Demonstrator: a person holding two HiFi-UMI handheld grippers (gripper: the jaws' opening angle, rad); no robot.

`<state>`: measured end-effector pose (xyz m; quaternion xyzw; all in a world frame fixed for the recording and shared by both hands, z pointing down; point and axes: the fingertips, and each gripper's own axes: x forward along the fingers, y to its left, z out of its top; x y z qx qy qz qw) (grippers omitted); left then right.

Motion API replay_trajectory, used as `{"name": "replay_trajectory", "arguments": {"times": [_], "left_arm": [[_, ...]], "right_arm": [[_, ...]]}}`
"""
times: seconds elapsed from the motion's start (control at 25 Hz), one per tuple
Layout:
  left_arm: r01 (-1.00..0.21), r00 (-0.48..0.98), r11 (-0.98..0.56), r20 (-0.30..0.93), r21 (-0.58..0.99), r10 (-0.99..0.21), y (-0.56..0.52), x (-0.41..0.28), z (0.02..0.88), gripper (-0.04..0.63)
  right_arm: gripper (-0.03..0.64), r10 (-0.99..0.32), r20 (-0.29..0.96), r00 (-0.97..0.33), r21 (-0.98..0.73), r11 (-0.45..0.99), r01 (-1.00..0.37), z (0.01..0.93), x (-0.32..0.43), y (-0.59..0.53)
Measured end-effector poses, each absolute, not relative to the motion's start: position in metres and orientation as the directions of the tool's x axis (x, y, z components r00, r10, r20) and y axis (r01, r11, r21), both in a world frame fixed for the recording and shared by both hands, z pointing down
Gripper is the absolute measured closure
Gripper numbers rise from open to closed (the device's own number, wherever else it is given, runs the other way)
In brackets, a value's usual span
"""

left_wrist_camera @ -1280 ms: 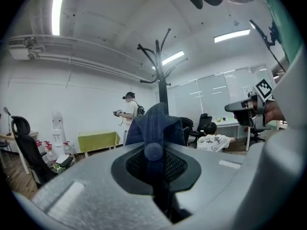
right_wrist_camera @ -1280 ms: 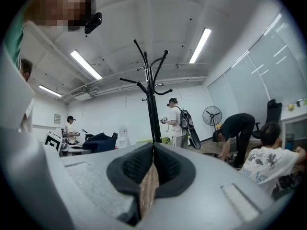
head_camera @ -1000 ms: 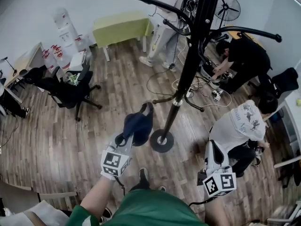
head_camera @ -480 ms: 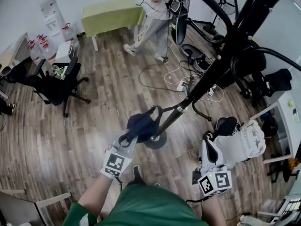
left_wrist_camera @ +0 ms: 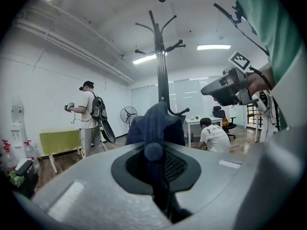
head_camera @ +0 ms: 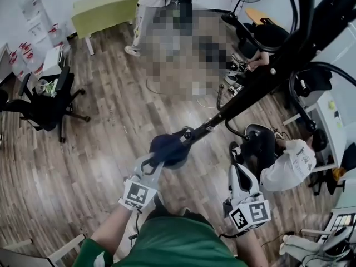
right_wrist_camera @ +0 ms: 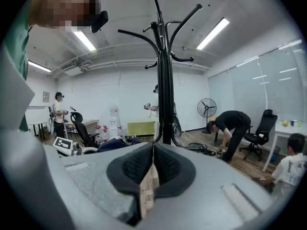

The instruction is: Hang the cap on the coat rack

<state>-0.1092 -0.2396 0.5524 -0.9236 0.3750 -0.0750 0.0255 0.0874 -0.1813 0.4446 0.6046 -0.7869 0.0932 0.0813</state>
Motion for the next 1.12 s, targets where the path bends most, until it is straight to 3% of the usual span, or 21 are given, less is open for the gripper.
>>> {"name": "replay_trajectory", "arguments": {"times": [0.36,1.0,1.04,1.12], "left_arm": [[-0.652,0.739,-0.749,0.119,-0.12,-0.663,-0.265,-0.077,0.58,0.571],[-0.61,0.736,-0.781,0.267,-0.135,-0.622,-0.284,-0.029,0.615,0.569],[-0.608,0.737,-0.783,0.276,-0.129,-0.617,-0.281,-0.033,0.619,0.561],[-0.606,0.736,-0.786,0.291,-0.118,-0.611,-0.276,-0.035,0.623,0.478]], "right_arm": [[0.611,-0.941,0.237,-0.241,-0.035,0.239,-0.97,0.444,0.085,-0.193],[0.611,-0.947,0.176,-0.269,-0.067,0.262,-0.963,0.419,0.11,-0.213],[0.611,-0.946,0.173,-0.273,-0.068,0.265,-0.962,0.42,0.106,-0.211],[0.611,-0.944,0.168,-0.283,-0.075,0.274,-0.959,0.421,0.104,-0.211]]}}
